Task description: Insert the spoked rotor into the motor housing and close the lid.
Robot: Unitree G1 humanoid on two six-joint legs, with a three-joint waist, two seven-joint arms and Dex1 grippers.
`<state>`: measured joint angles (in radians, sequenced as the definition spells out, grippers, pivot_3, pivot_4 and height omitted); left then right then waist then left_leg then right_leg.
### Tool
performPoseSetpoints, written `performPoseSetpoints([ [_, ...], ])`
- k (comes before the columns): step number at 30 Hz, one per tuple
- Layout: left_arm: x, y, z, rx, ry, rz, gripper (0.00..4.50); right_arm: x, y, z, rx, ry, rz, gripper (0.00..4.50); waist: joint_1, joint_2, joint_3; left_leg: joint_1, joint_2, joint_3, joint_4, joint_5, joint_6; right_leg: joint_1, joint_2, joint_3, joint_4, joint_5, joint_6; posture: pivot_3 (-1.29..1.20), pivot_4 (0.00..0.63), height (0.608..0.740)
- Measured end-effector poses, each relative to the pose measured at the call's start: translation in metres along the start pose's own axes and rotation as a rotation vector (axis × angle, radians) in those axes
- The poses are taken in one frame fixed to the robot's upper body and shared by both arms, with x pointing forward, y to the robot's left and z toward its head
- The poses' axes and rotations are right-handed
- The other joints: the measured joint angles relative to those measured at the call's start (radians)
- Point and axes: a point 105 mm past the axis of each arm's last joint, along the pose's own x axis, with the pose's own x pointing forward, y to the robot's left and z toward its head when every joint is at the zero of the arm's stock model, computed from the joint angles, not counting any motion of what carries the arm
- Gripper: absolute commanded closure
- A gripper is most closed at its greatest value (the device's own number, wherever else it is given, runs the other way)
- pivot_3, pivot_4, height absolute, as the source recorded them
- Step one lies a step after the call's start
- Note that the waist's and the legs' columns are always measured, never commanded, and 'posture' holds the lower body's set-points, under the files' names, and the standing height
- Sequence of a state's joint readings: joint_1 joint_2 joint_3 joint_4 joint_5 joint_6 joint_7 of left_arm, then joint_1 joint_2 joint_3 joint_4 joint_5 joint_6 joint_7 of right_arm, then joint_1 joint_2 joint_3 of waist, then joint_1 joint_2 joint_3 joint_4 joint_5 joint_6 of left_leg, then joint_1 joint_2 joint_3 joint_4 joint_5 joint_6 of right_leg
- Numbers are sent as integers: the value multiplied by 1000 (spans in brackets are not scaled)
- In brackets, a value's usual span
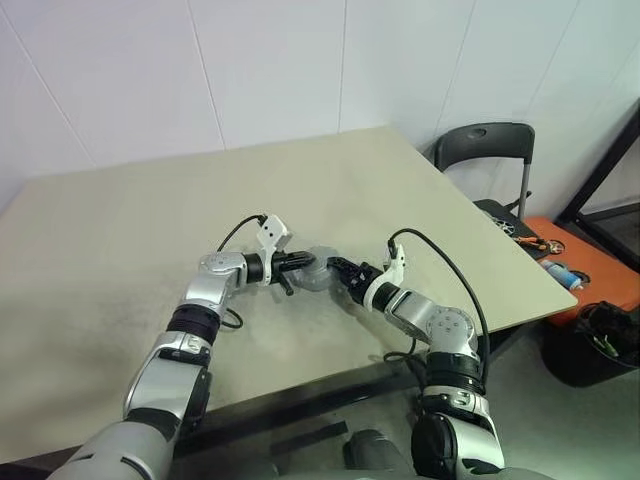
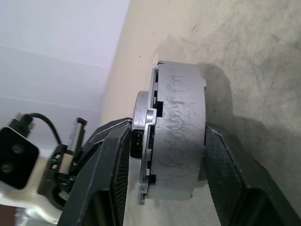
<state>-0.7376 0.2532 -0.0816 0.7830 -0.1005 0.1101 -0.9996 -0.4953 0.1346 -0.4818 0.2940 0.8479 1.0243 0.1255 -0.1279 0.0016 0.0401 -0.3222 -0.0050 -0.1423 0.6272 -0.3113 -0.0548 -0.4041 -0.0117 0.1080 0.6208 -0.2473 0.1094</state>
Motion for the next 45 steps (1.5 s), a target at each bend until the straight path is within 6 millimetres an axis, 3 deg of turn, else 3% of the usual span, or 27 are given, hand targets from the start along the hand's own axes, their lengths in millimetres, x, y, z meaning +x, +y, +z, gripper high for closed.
performPoseSetpoints([
  [18, 0, -1, 1, -1, 0, 0, 4500, 1, 1, 3, -2, -11, 0, 2605, 1, 0, 0, 0, 0, 0, -4, 0, 0, -2, 0, 0, 0, 0, 0, 0, 0, 740],
  [31, -1, -3, -2, -2, -2, -3, 4500, -16, 2, 10, -24, 6, -8, 2612, 33, 2, 1, -2, 0, 0, -5, 0, 0, -2, 0, 0, -5, 0, -1, 0, 0, 740],
  [34, -2, -2, -2, -3, -2, 0, 4500, -18, -1, 11, 0, -10, -14, 3096, 34, 3, 2, -2, 0, 0, -5, 0, 0, -2, -1, 0, -5, 0, -1, 0, 0, 740],
  [45, -2, -2, -2, -8, -2, 0, 4500, -18, -1, 13, 7, -19, -22, 3097, 33, 3, 2, -2, 0, 0, -5, 0, 0, -1, 0, 0, -5, 0, -1, 0, 0, 740],
])
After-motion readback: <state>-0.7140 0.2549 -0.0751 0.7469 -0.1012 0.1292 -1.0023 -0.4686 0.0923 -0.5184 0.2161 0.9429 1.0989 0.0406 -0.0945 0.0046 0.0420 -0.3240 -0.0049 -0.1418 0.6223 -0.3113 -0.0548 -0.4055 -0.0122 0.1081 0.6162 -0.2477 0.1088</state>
